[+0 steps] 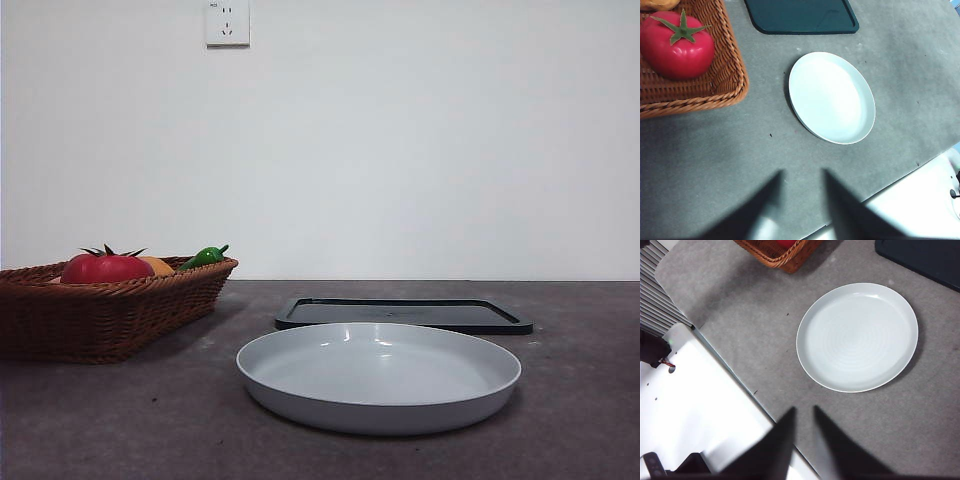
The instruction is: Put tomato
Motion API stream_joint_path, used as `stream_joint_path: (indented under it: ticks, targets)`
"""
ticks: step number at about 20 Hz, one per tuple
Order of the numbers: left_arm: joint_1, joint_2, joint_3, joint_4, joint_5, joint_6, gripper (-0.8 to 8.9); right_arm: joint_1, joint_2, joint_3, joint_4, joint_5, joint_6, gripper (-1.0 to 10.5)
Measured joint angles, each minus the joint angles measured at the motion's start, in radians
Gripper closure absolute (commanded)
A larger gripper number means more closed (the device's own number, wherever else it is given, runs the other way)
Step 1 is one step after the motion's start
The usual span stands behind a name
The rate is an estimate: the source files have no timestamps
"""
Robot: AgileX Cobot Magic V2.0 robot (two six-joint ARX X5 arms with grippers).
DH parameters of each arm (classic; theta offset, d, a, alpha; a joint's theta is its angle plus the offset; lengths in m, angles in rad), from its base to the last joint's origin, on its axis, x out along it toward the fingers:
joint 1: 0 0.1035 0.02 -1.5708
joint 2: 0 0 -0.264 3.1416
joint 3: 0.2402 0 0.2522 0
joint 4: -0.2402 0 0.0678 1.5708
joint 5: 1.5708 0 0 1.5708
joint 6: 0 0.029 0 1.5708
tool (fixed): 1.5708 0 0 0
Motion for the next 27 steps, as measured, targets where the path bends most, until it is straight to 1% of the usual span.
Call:
stream_joint_path:
  ticks: [1, 4, 7, 10, 15, 20, 27]
  targets:
    - [0.0, 0.0, 0.0, 0.0, 0.0, 0.0, 4.91, 0.0, 0.0, 0.0, 0.0, 0.0, 0.0, 6.3]
    - [0.0, 0.0, 0.0, 0.002, 0.0, 0.0, 3.65, 0.0, 0.0, 0.0, 0.0, 0.0, 0.0, 5.1]
    - [0.0, 0.0, 0.0, 0.008, 0.0, 0.0, 3.04, 0.0, 0.0, 0.0, 0.001, 0.0, 0.0, 5.0]
    - [0.0, 0.002, 0.0, 0.023, -0.009, 0.0, 3.04, 0.0, 0.0, 0.0, 0.003, 0.0, 0.0, 5.0]
    - [-0.001, 0.027, 0.0, 0.061, -0.063, 0.0, 3.07, 0.0, 0.0, 0.0, 0.014, 0.0, 0.0, 5.0]
    - [-0.001, 0.094, 0.0, 0.192, -0.129, 0.0, 3.14, 0.0, 0.0, 0.0, 0.017, 0.0, 0.0, 5.0]
    - [-0.005, 0.24, 0.0, 0.399, -0.211, 0.011, 3.14, 0.0, 0.0, 0.0, 0.017, 0.0, 0.0, 5.0]
